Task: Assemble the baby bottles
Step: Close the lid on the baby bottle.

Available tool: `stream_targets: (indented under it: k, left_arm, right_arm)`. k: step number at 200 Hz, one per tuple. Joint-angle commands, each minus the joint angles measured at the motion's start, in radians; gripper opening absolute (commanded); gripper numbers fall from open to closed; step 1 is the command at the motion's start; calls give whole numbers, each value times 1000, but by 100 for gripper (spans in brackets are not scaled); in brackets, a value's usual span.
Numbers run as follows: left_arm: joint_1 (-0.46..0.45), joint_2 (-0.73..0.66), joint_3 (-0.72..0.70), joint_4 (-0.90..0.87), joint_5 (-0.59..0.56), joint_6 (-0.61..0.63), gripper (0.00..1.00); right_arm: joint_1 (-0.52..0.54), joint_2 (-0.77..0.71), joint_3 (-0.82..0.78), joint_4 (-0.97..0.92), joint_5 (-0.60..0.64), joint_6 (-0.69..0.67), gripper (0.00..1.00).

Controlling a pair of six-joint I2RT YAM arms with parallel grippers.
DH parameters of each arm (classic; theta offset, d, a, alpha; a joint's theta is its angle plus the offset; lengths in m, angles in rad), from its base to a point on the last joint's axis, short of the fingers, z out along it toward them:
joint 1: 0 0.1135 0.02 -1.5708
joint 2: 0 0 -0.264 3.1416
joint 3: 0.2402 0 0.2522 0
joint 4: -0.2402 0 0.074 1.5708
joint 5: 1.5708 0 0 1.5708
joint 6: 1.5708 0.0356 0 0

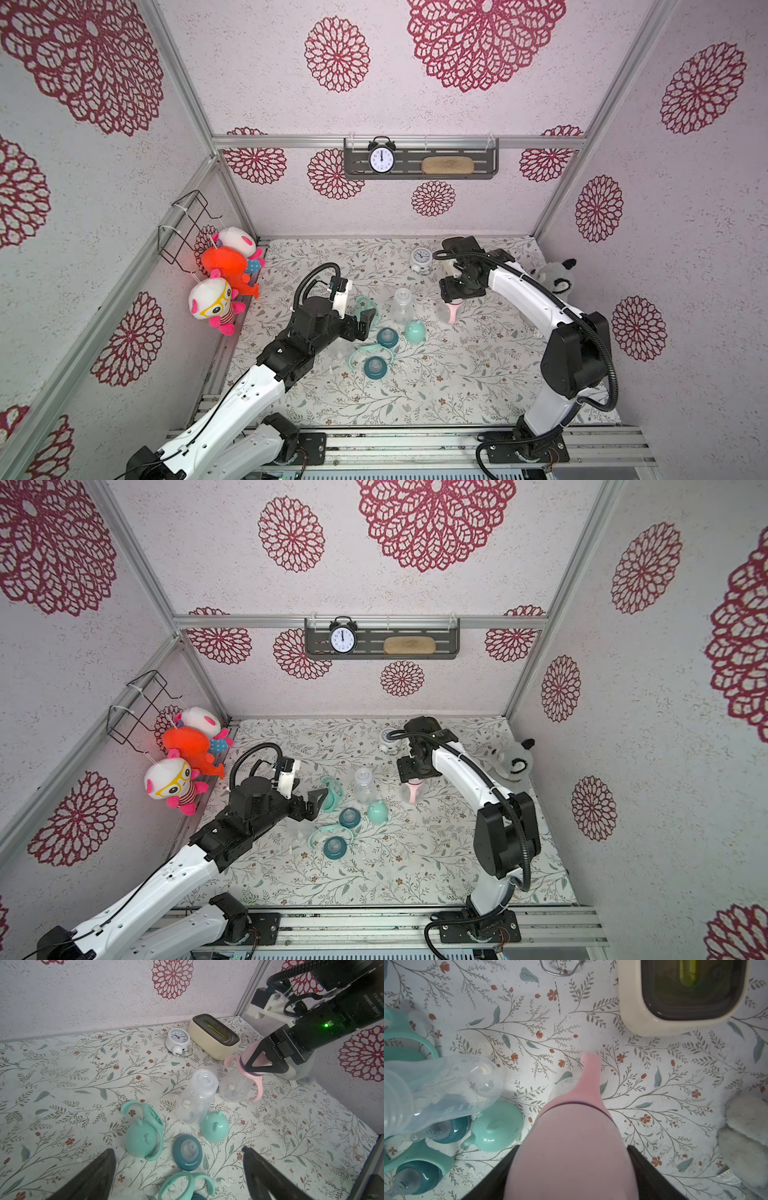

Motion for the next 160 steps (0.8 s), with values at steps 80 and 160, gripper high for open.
stream_targets:
  k: [80,160]
  left_arm:
    - [9,2,21,-2,1,6,98]
    - [11,13,49,-34,-19,-22,98]
  right_arm:
    - [12,-101,82,-60,29,-17,92]
    - [163,-216,164,-126,131,-2,94]
